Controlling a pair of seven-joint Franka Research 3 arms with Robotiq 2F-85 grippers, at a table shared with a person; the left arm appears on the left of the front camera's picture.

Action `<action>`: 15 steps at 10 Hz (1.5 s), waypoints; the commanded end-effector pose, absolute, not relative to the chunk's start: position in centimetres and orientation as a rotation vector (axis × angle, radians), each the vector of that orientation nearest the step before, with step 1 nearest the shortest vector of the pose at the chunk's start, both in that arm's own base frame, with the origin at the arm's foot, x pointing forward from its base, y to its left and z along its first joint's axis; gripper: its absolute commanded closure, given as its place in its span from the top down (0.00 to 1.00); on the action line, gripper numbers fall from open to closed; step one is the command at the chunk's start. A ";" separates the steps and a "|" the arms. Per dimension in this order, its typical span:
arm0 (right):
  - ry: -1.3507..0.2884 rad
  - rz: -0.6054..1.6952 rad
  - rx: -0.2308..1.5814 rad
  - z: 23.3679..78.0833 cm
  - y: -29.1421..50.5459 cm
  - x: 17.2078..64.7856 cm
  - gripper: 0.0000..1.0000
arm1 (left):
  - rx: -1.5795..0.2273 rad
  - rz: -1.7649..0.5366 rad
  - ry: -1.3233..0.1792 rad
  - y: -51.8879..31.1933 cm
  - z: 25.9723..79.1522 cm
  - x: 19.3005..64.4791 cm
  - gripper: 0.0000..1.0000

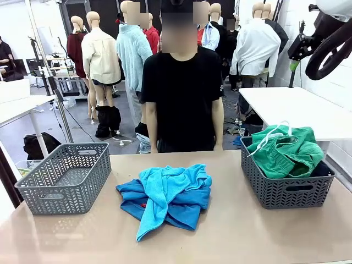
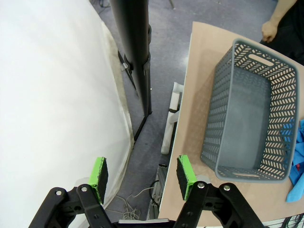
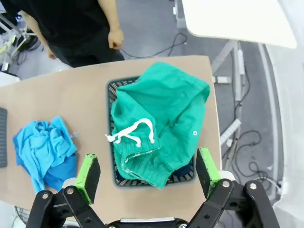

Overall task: Sort the tops and bottoms.
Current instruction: Sort the clothes according to human instructions, then lift clothes from the center of the table with your left hand.

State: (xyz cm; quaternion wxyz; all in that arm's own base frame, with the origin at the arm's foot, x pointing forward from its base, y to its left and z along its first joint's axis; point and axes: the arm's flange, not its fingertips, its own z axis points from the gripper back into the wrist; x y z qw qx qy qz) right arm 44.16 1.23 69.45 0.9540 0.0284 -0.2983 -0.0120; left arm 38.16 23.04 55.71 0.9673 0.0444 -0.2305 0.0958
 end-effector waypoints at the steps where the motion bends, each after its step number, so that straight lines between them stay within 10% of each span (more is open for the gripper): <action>1: -0.610 -0.025 0.072 68.9 1.3 43.8 1.00 | 0.085 0.207 -0.460 23.1 55.8 38.2 0.76; 8: -0.606 -0.024 0.058 69.5 1.2 44.2 1.00 | 0.090 0.194 -0.466 23.0 55.7 38.2 0.76; 15: -0.509 -0.563 0.185 60.2 -23.7 37.2 1.00 | 0.034 -0.597 -0.540 -1.5 55.7 37.5 0.76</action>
